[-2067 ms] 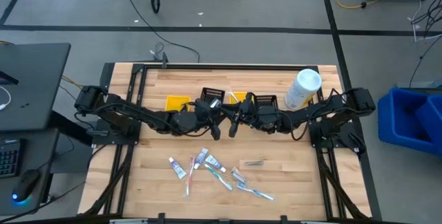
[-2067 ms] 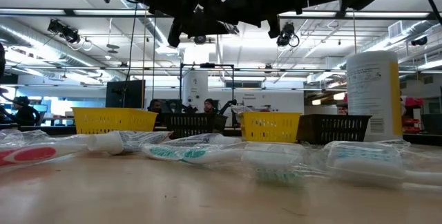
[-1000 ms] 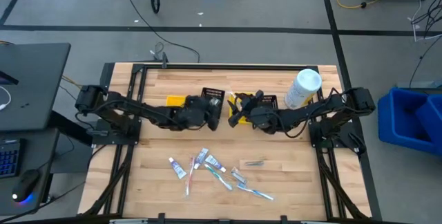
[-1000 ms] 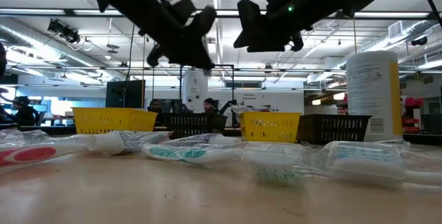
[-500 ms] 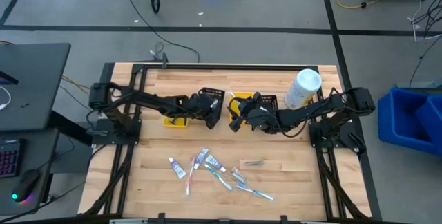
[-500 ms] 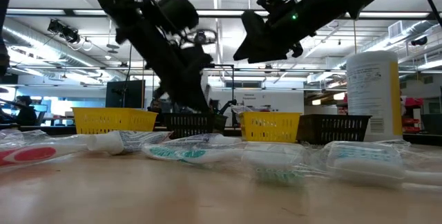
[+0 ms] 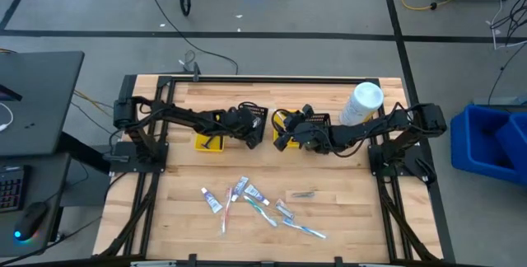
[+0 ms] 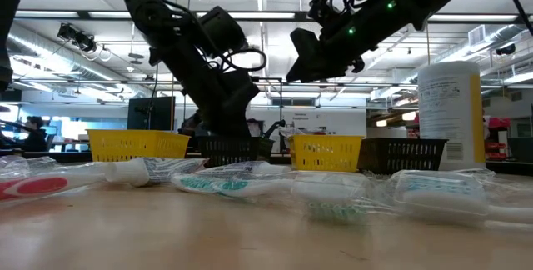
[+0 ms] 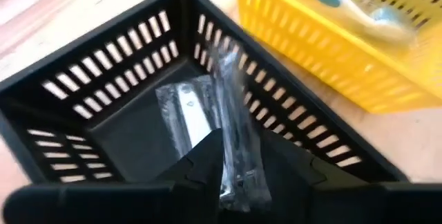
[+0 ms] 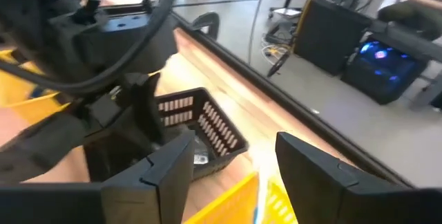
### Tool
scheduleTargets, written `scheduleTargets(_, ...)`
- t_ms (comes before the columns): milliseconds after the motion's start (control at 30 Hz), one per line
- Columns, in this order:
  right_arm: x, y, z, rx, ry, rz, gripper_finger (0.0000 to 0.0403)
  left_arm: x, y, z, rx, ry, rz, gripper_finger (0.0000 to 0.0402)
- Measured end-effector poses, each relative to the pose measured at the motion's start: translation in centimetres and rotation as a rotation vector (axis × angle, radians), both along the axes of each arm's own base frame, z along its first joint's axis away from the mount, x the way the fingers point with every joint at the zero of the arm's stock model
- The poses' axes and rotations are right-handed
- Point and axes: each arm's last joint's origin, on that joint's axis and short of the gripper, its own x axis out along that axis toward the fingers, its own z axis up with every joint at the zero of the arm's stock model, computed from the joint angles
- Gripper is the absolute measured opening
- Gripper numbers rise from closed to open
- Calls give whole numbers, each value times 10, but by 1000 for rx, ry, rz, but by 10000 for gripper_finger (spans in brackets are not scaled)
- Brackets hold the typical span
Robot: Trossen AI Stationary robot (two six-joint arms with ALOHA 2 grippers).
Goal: Pick & Place Travel size toiletries
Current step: Put the silver nail cutter into the left black bin, then put the blue toothbrush into the right yellow bin
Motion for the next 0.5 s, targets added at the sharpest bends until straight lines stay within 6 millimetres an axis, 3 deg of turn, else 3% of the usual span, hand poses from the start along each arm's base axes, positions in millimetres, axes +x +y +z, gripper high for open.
scheduleTargets(333, 2, -2, -1, 77, -2, 125, 195, -2, 1, 0, 25, 13, 52, 141)
scheduleTargets(500, 3, 0, -2, 117, -4, 193, 202, -3, -2, 14, 22, -15, 43, 141)
